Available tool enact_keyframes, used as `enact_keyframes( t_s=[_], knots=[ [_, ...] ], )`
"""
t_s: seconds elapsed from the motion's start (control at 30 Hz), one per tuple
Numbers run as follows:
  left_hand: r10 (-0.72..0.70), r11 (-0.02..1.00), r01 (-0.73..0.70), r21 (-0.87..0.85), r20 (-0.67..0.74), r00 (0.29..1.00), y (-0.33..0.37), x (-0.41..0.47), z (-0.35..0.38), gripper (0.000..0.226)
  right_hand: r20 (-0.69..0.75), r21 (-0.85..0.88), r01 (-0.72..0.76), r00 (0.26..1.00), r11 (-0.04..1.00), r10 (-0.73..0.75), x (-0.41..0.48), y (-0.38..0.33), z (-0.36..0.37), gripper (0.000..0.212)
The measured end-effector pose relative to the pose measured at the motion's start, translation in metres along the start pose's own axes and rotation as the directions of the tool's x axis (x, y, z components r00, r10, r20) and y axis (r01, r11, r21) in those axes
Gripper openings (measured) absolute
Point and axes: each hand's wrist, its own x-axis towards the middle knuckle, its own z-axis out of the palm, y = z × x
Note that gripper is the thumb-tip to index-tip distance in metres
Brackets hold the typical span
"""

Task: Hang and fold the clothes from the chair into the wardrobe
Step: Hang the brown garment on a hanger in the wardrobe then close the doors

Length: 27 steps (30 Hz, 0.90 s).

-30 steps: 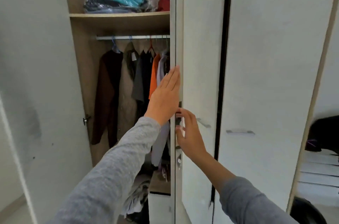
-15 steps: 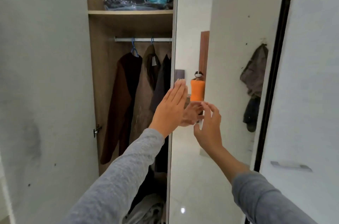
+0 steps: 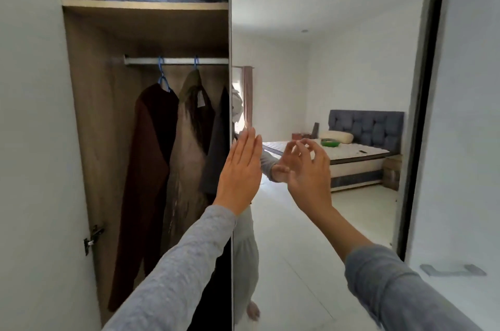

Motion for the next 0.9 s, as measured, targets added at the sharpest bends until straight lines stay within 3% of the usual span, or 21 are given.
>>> enact_keyframes(
  t_s=[0.13,0.23,0.37,0.9],
  knots=[
    [-0.015,0.998,0.015,-0.053,0.011,1.0,-0.003,0.0,0.027,0.051,-0.011,-0.043,0.046,0.999,0.998,-0.047,0.01,0.006,0.014,0.06],
    [-0.034,0.993,0.039,-0.113,0.052,0.998,-0.005,0.0,0.044,0.053,-0.046,-0.201,0.071,0.996,0.977,-0.082,0.018,0.013,0.031,0.058],
    [-0.029,0.983,0.043,-0.178,0.079,0.996,-0.01,-0.004,0.072,0.053,0.058,-0.4,0.096,0.995,0.911,-0.08,0.018,0.036,0.059,0.065],
    [-0.07,0.985,0.055,-0.161,-0.09,0.993,-0.01,-0.007,0.13,0.052,-0.11,-0.475,0.165,0.963,0.864,-0.245,0.022,0.074,0.1,0.064]
  ],
)
